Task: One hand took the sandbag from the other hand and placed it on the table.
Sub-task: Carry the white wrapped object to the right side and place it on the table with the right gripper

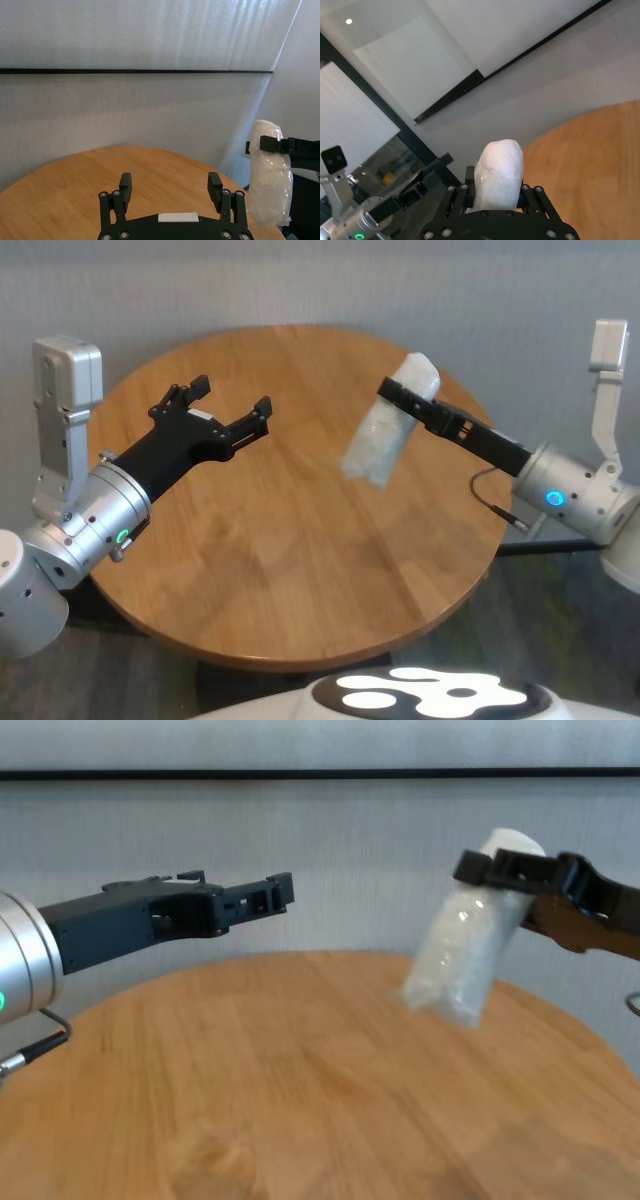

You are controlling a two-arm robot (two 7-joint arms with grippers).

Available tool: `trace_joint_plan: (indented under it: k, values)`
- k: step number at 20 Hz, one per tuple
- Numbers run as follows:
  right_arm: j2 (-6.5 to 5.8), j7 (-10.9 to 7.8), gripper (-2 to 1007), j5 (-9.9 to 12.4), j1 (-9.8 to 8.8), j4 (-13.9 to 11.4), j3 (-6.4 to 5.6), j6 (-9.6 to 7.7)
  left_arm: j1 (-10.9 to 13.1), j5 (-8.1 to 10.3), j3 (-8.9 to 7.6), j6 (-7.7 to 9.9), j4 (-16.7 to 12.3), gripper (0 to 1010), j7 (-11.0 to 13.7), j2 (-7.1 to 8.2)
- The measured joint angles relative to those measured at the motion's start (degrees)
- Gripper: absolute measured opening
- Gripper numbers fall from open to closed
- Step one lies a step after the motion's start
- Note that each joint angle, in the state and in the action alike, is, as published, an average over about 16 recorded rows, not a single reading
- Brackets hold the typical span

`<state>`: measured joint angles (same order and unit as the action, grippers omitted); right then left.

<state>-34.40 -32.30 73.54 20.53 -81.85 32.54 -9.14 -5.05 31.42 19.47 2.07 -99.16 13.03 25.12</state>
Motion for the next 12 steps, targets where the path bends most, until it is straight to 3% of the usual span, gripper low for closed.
trace_joint_plan:
  k: [7,12]
  values:
    - [-3.12,3.04,409,-2.10,0.14,0.25,-0.18,-2.53,0.00,0.00,0.03,-0.05,0.02,1002,-0.03,0.02]
    - [-4.62,4.81,409,-3.63,0.55,1.17,-0.19,-4.49,0.00,0.00,0.05,-0.08,0.03,1002,-0.04,0.02]
